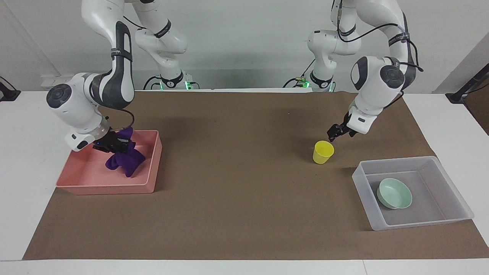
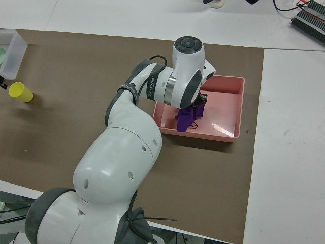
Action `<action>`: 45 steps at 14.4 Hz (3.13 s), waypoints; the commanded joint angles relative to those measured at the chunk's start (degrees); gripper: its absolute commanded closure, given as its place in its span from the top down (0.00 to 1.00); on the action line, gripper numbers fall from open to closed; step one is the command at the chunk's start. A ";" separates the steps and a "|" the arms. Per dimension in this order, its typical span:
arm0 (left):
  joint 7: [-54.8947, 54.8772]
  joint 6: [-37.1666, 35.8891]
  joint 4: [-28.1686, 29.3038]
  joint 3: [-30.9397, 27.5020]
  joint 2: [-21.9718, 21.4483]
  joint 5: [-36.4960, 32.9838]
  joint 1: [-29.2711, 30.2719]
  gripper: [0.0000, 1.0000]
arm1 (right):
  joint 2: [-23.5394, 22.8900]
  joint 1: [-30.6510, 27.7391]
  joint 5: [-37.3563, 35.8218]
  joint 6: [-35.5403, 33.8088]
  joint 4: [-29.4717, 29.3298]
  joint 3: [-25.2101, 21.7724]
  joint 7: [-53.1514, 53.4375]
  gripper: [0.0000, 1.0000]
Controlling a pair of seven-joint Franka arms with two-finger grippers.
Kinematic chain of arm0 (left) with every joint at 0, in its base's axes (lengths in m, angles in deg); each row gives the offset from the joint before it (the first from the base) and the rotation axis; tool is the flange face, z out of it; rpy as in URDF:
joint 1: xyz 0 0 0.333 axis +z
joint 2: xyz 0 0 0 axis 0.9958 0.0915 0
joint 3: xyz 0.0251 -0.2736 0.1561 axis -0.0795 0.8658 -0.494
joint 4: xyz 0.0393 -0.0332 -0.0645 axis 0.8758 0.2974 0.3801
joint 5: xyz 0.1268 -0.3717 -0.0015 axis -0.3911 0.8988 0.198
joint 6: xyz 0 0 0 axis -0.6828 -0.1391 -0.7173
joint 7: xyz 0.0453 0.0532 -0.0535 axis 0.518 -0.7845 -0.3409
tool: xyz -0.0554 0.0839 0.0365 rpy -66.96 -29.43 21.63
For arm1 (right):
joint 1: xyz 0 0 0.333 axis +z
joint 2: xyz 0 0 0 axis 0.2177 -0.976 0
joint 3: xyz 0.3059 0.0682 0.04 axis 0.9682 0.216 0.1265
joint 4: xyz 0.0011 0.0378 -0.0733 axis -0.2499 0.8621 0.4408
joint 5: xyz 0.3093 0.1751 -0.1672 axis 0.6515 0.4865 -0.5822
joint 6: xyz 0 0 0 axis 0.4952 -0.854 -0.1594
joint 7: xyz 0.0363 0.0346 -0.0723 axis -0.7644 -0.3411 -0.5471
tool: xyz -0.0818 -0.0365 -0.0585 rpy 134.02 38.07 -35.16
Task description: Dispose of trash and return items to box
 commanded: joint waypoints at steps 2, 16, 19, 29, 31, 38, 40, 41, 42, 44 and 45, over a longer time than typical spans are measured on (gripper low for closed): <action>5.78 9.90 5.16 -0.76 0.20 -0.56 -2.67 0.63 | 1.38 0.44 -0.28 -0.24 -0.56 0.53 -0.94 0.99; 3.86 -9.23 -28.20 -1.73 10.30 -1.08 2.21 0.00 | 5.15 11.52 -0.28 -22.54 -15.05 0.97 9.61 0.99; -1.85 -9.85 -37.71 -1.64 17.24 -1.53 13.19 0.00 | 7.08 10.99 -0.98 -29.67 -18.23 0.53 9.52 0.99; -12.58 2.98 -34.03 -1.64 28.77 -1.35 17.01 0.01 | 12.98 10.91 -1.07 -38.13 -19.99 0.44 6.01 1.00; -12.67 -3.04 -38.31 -1.64 29.03 -1.96 16.83 0.82 | 13.42 10.91 -1.07 -38.56 -20.08 0.44 5.83 1.00; -15.57 -21.50 -42.21 -0.59 12.02 -2.23 15.17 1.00 | 13.95 10.11 2.97 -38.13 -20.08 -0.53 6.44 0.99; -16.88 -29.50 -40.37 -0.41 5.77 -2.40 13.15 1.00 | 13.95 10.29 2.18 -37.95 -20.08 -0.53 6.44 1.00; -16.63 -32.41 -38.45 -0.41 2.61 -2.40 12.01 1.00 | 13.95 10.20 2.00 -37.95 -20.08 -0.53 6.35 1.00; -16.28 -34.35 -36.51 -0.41 0.49 -2.40 10.60 1.00 | 13.95 10.29 1.57 -37.95 -20.08 -0.53 6.27 1.00; -16.01 -33.85 -27.83 -0.41 -5.30 -5.55 7.27 1.00 | 14.03 10.82 -0.19 -37.34 -19.82 -0.44 6.35 1.00; -16.88 -31.58 -25.70 -0.32 -6.11 -5.83 6.47 1.00 | 14.12 10.82 -0.63 -36.90 -19.64 -0.27 6.35 1.00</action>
